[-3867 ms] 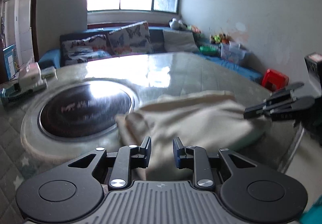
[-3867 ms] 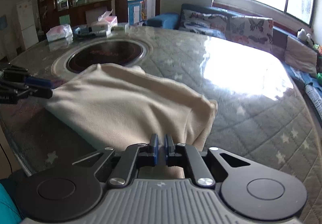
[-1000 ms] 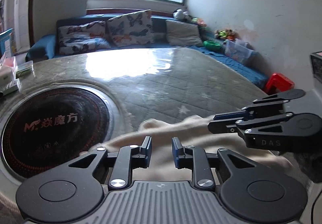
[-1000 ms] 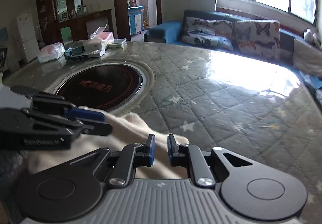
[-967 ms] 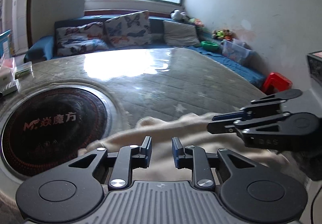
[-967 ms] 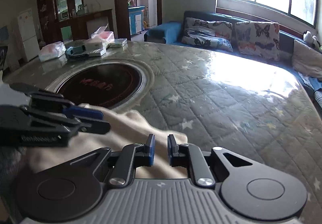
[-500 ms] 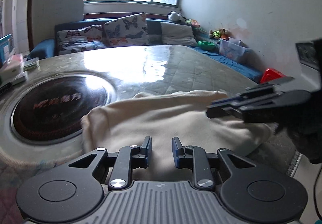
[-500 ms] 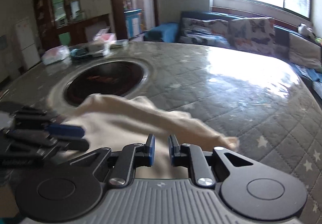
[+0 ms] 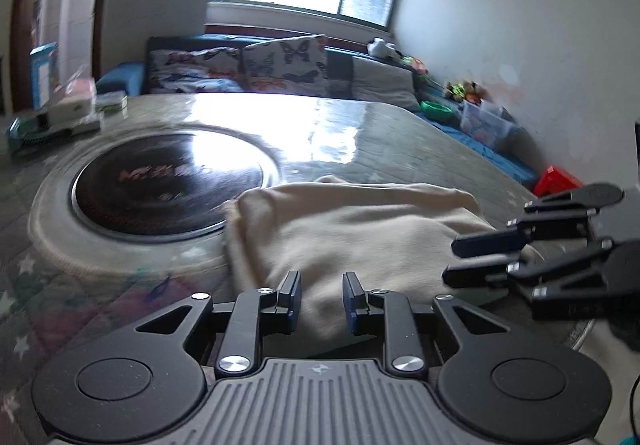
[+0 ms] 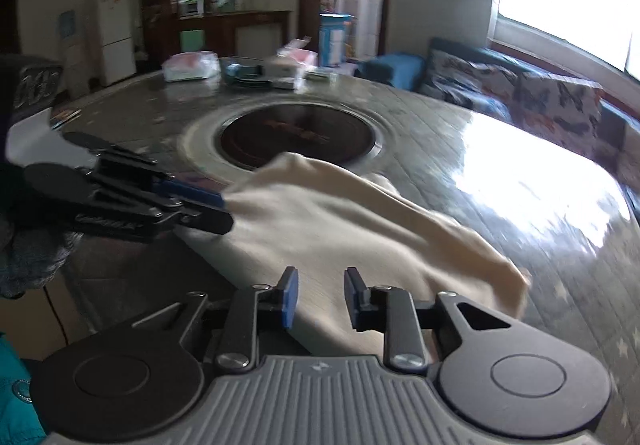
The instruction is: Fold clothes
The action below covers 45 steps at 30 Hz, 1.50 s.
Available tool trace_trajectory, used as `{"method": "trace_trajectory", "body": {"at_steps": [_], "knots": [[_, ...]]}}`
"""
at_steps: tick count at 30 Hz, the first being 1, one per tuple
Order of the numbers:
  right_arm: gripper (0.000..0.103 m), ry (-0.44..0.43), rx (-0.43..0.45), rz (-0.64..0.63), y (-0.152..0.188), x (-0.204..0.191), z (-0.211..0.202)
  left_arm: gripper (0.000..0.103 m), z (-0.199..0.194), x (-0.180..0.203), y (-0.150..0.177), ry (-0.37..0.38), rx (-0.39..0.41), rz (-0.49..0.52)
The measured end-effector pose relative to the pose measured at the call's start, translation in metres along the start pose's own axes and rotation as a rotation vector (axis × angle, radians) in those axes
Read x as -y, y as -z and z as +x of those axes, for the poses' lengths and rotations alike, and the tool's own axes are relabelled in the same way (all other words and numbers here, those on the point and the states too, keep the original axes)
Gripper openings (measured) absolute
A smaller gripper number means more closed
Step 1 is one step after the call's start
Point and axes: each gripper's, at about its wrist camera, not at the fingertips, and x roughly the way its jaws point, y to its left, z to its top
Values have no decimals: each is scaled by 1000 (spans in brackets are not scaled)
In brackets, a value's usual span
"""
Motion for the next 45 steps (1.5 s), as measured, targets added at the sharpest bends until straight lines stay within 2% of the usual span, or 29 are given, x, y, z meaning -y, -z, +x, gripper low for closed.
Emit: {"method": "trace_trajectory", "body": {"at_steps": [5, 11, 15, 18, 22, 25, 27, 31, 40, 45], "knots": [[29, -53, -9, -83, -9, -24, 13, 27, -3, -17, 8, -21, -24, -59], [31, -93, -23, -178, -21, -48, 25, 27, -13, -28, 8, -24, -11, -80], [37, -106, -25, -239, -28, -61, 34, 25, -23, -44, 5, -67, 8, -118], [42, -113, -32, -294, -33, -73, 44, 26, -27, -59, 1, -82, 11, -184], [43, -102, -40, -379, -33, -89, 56, 38, -31, -69, -4, -67, 19, -247], [43, -76, -49, -426, -31, -100, 66, 43, -27, -67, -7, -45, 16, -265], [39, -64, -55, -425, -32, -103, 69, 49, -22, -66, -10, -33, 8, -278], [15, -55, -46, -375, -35, -99, 69, 54, -9, -68, -16, -2, -20, -350], [11, -105, 26, -203, -44, -69, 48, 54, 22, -79, -32, 50, -100, -568], [10, -126, 66, -151, -44, -58, 35, 54, 33, -80, -32, 89, -132, -659]]}}
